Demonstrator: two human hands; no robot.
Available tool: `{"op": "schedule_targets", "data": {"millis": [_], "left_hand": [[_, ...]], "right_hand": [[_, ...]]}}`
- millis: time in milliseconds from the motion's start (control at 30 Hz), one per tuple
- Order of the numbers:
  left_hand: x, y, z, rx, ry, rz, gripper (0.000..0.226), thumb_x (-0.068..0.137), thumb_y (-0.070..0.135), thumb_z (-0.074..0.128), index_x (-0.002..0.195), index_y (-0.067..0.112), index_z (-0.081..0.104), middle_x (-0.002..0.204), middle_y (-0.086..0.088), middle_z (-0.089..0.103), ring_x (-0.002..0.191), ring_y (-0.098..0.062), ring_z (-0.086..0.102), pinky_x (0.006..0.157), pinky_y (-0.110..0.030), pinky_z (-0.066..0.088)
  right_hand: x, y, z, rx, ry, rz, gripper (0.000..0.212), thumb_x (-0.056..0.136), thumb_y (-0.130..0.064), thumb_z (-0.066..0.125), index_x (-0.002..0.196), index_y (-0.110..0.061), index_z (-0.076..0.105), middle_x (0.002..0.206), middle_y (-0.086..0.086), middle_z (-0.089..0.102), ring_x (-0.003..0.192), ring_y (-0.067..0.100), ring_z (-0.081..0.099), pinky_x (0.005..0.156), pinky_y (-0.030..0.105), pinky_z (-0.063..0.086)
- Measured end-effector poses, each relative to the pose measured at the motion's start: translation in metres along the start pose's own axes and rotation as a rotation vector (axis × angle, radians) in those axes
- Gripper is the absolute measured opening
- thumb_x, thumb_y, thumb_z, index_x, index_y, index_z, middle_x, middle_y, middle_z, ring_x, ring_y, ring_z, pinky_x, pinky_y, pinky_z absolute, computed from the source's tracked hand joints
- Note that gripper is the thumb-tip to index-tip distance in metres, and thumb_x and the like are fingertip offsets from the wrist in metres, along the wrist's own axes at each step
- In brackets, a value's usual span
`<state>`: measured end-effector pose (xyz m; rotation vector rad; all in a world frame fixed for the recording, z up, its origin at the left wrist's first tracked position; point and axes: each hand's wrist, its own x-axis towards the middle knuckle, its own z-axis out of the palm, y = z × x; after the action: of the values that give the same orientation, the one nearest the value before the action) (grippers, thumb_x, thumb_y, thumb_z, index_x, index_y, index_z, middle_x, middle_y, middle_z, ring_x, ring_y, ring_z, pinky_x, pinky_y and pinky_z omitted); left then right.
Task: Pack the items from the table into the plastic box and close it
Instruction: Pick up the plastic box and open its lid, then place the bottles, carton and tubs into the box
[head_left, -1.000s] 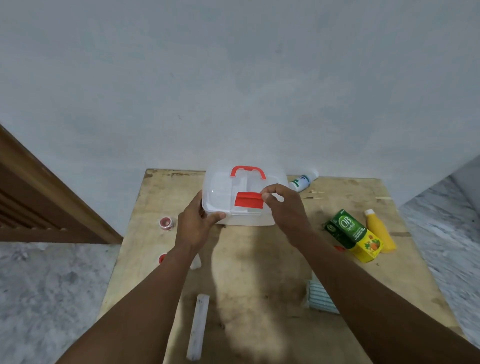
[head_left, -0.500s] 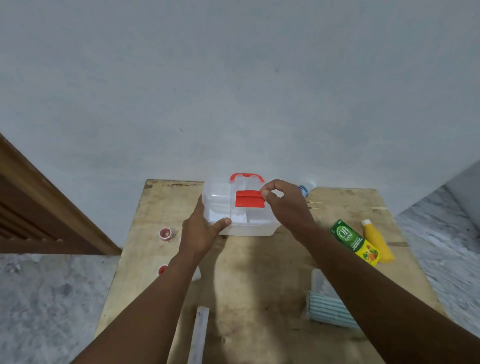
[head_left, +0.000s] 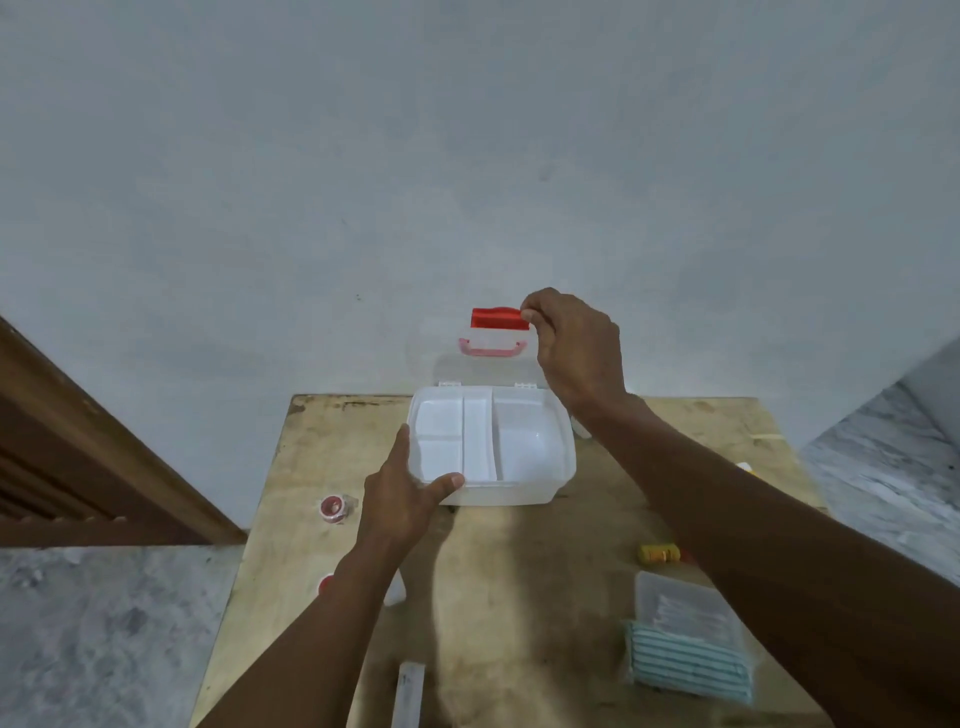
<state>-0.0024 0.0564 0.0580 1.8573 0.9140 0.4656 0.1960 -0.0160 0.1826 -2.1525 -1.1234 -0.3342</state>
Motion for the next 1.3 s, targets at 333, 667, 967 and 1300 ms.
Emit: {"op": "schedule_targets", "data": {"millis": [333,667,967,1300], "left_hand": [[0.003,-0.003,0.000,-0.001,0.010,-0.003,0.074,0.068,0.051,0.072,0.135,0.035,0.046,0.111,0.015,0.065,0.099,-0.014,0.061,0.067,-0.012,0.043],[0.003,-0.002,-0.001,0.038,-0.013,-0.004,0.076,0.070,0.051,0.072,0.138,0.035,0.043,0.115,0.013,0.066,0.103,-0.015,0.062,0.070,-0.013,0.046],[0.001,0.001,0.001,0.060,0.002,-0.004,0.086,0.064,0.066,0.068,0.138,0.030,0.043,0.121,0.013,0.061,0.108,-0.017,0.058,0.079,-0.026,0.051],[0.011,0.000,-0.004,0.079,-0.089,0.036,0.105,0.059,0.066,0.077,0.142,0.023,0.028,0.134,-0.001,0.048,0.123,-0.023,0.048,0.098,-0.051,0.048]], "right_hand": [[0.030,0.026,0.026,-0.207,-0.047,-0.262,0.016,0.080,0.000,0.062,0.091,-0.005,0.072,0.091,0.011,0.074,0.078,0.034,0.066,0.065,0.041,0.056],[0.020,0.036,0.034,-0.107,0.010,-0.258,0.006,0.080,0.002,0.068,0.078,-0.001,0.072,0.097,0.012,0.071,0.084,0.036,0.064,0.056,0.042,0.056],[0.020,0.029,0.014,0.004,-0.136,-0.131,0.024,0.089,-0.012,0.068,0.112,-0.007,0.072,0.122,0.008,0.068,0.116,0.029,0.060,0.100,0.030,0.042],[-0.073,0.020,-0.016,0.042,-0.270,0.292,0.027,0.092,-0.025,0.066,0.117,-0.015,0.069,0.124,0.000,0.065,0.118,0.016,0.058,0.096,0.022,0.036]]}}
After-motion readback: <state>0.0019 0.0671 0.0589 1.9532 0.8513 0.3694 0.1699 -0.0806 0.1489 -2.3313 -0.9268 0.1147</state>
